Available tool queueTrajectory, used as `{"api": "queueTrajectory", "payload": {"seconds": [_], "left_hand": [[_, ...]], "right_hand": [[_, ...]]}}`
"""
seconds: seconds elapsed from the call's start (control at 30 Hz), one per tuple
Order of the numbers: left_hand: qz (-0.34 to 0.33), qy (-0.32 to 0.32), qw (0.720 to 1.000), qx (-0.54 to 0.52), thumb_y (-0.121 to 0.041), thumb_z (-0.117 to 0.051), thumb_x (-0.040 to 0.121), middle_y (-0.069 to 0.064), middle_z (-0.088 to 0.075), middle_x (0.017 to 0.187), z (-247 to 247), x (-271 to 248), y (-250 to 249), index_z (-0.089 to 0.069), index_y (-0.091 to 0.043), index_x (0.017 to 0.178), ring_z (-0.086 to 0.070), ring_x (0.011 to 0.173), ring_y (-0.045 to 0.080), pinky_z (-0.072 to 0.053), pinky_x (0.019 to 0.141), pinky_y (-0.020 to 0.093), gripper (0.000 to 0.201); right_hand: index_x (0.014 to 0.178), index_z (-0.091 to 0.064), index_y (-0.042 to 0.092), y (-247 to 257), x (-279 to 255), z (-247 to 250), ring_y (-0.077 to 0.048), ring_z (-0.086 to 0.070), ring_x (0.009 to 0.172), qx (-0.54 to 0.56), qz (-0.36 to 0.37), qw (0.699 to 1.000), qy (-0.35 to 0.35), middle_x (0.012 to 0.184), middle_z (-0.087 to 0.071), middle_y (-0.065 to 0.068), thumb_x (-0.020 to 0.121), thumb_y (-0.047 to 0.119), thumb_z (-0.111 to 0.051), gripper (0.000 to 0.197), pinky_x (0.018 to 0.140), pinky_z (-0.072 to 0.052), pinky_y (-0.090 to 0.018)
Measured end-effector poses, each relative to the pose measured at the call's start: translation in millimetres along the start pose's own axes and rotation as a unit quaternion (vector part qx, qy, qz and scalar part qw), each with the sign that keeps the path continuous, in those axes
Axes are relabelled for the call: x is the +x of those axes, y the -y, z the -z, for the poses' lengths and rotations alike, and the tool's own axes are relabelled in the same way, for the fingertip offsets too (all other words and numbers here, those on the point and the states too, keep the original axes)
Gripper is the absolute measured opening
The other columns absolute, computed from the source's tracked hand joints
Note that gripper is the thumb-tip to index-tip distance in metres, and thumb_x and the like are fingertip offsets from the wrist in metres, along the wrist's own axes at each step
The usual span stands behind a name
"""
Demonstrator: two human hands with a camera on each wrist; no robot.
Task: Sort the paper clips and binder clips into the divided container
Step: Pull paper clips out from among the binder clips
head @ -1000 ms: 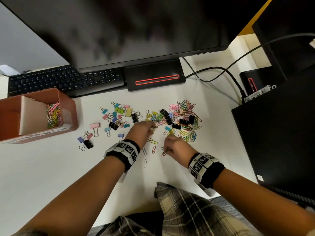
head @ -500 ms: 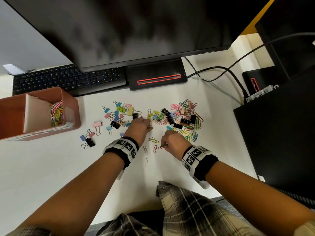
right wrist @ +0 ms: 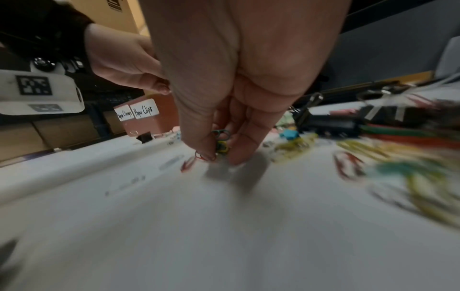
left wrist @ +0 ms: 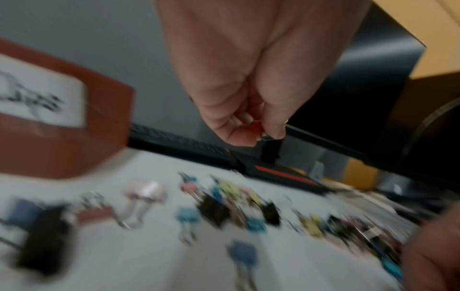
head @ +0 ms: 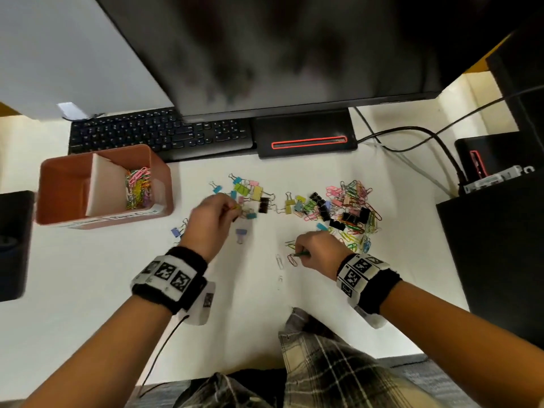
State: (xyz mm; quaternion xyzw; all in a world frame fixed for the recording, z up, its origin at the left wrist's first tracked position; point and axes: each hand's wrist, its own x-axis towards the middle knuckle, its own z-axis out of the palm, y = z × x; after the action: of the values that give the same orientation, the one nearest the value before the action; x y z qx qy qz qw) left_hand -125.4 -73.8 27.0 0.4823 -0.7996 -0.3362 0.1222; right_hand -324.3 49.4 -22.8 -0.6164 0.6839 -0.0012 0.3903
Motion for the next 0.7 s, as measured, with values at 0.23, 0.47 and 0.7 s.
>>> {"api": "queueTrajectory", "payload": {"seconds": [0.23,0.47,0.7], "left_hand": [[0.125,-0.091,0.986,0.070,-0.017,-0.064,0.085,0.008,-0.066,0.085,121,19,75,-0.061,-0.008,0.090,-0.057,0.076,0.019,-0.041,0.074,0.026,0.010],[0.161,-0.060,0.980,0.099,-0.022,-0.070,0.079,0.007,-0.071,0.096,146,55,132,-0.068,-0.009,0.094,-0.064,0.088,0.020,-0.044,0.084,0.024,0.021],[0.075,-0.045,0.996,0.014,-0.008,-0.062,0.084,0.004,-0.067,0.106,150,30,114,-0.061,-0.008,0.113,-0.062,0.095,0.015,-0.045,0.091,0.023,0.029]], "right_hand": [[0.091,-0.066,0.013,140,67,60,-0.021,-0.060,0.084,0.052,0.125,0.984,-0.115,0.092,-0.068,-0.006,0.079,0.012,-0.062,0.013,0.081,-0.049,-0.030],[0.092,-0.066,0.013,261,169,72,-0.025,-0.063,0.092,0.074,0.116,0.977,-0.162,0.098,-0.068,-0.009,0.082,0.009,-0.062,0.012,0.087,-0.051,-0.037],[0.111,-0.061,0.016,245,156,54,-0.013,-0.063,0.093,0.147,0.117,0.967,-0.174,0.110,-0.064,-0.002,0.086,0.022,-0.063,0.026,0.089,-0.050,-0.026]]}}
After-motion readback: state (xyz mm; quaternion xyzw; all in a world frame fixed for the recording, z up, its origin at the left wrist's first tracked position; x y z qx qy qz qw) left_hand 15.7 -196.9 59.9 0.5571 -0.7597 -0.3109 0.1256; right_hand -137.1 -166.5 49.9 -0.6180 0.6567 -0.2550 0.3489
